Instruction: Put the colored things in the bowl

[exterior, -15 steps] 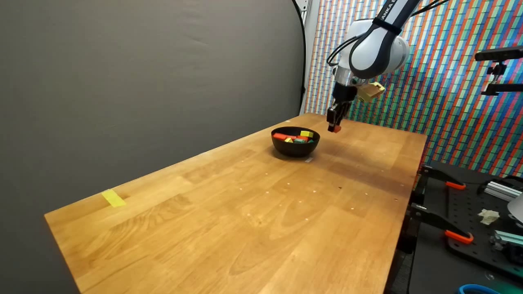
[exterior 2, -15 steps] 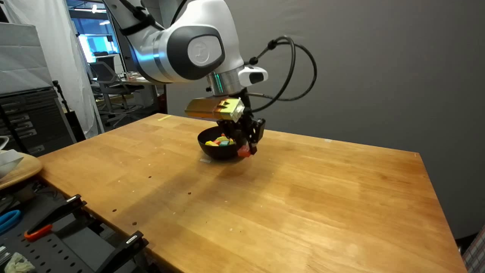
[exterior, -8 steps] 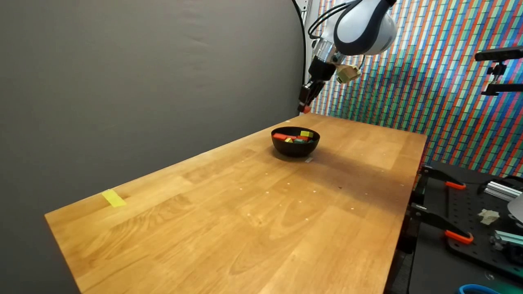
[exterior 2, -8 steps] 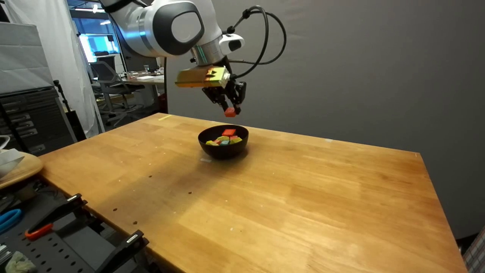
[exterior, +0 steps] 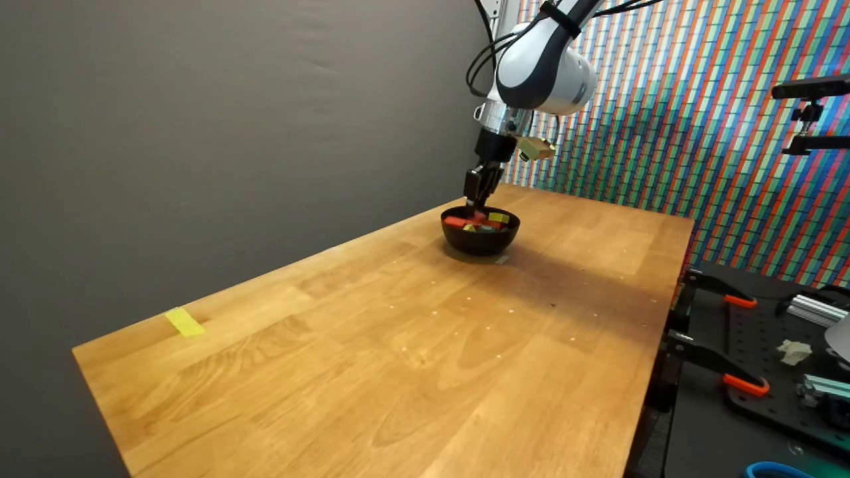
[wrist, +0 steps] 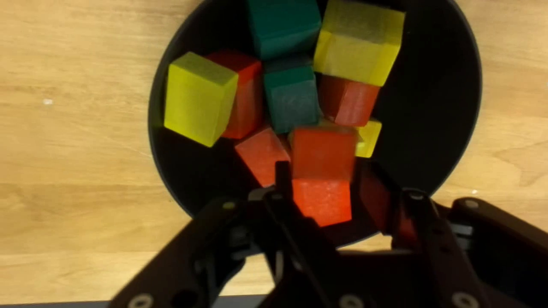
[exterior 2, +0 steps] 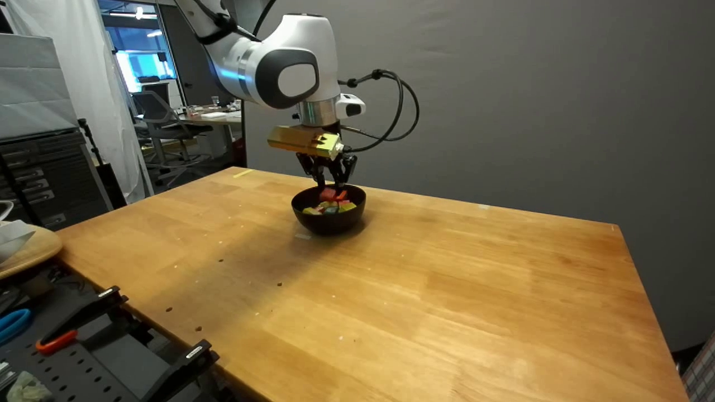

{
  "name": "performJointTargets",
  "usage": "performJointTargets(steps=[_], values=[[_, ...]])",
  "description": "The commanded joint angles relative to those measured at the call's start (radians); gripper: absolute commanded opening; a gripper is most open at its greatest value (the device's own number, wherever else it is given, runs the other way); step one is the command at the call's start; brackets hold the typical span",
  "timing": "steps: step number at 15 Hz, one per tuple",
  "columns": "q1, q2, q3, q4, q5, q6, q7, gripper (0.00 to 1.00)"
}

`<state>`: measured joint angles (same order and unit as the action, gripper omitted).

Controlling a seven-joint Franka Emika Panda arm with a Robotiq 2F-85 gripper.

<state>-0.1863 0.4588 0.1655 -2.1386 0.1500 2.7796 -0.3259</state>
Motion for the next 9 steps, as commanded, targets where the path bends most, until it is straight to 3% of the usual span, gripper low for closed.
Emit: performJointTargets(steps=[1,4,9], values=[[-0.005,-0.001,-0.012,0.054,-0.009,-0.063,-0.012,0.78],[-0.026,-0.100,0.016,0.007,0.014,-0.144,-0.069,0.99],[-0.039,-0.362,0.044,-0.136,0.136,-0.273,-0.275,1.00]])
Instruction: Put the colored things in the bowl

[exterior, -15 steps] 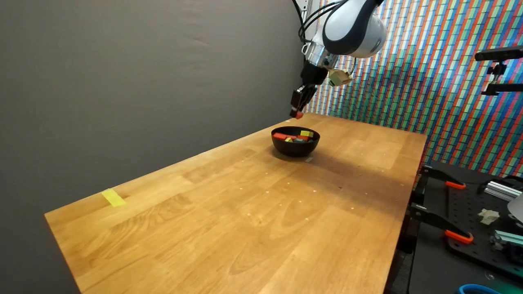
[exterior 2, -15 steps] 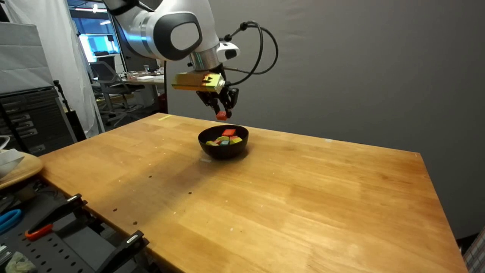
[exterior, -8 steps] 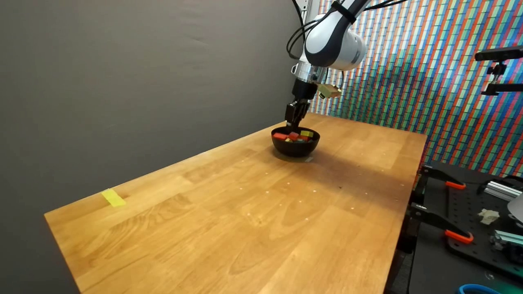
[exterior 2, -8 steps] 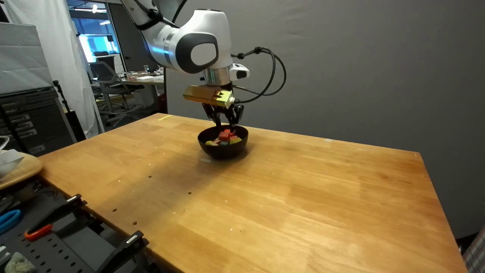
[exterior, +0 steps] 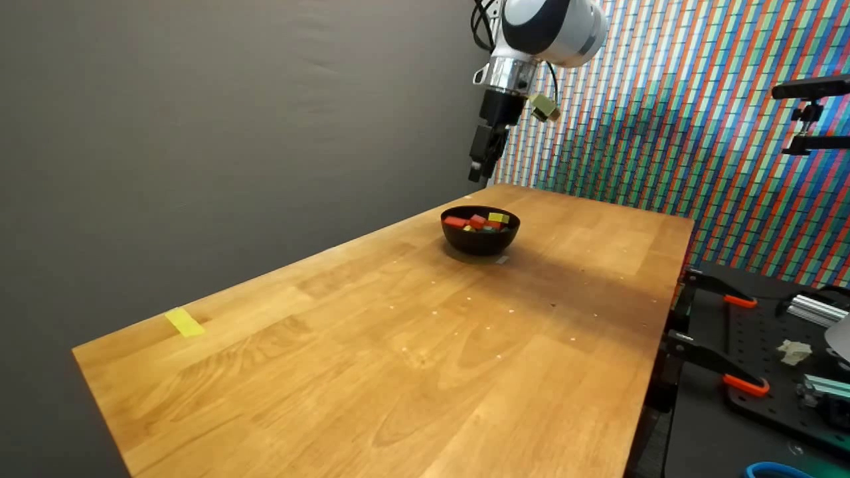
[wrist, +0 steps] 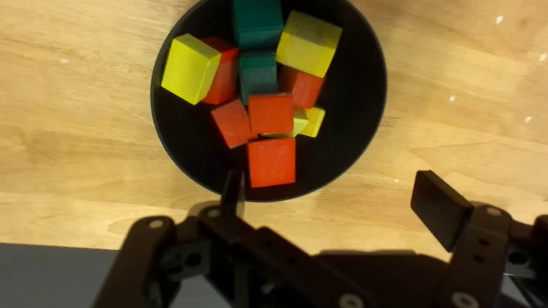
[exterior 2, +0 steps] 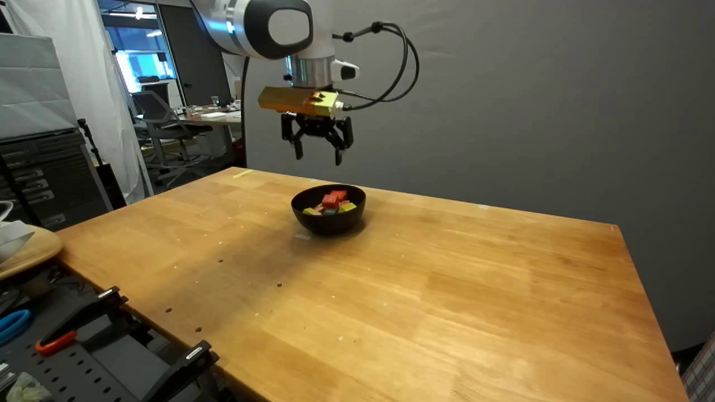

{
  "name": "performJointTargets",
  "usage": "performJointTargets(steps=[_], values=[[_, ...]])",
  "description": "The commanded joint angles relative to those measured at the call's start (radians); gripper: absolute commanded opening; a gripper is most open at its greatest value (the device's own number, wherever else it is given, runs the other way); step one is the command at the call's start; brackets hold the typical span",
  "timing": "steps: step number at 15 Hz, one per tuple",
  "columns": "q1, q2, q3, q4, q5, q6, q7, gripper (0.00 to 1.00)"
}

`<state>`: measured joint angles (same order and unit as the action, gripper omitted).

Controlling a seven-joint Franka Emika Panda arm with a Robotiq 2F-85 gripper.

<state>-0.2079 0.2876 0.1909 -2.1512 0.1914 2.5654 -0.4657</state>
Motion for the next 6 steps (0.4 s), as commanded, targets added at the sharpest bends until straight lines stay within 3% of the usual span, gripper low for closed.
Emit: performJointTargets(steps=[1,4,5,6], values=[[-0.008,-0.248,0.009,-0.161,0.146,-0.058,-0.187,1.00],[0.047,-0.421,-0.055,-0.276,0.288,-0.059,-0.359,1.00],[0.081,-0.279,-0.081,-0.170,0.211,-0.054,-0.259,1.00],[0.095,-0.329,-0.099,-0.205,0.235,-0.053,-0.293,1.00]])
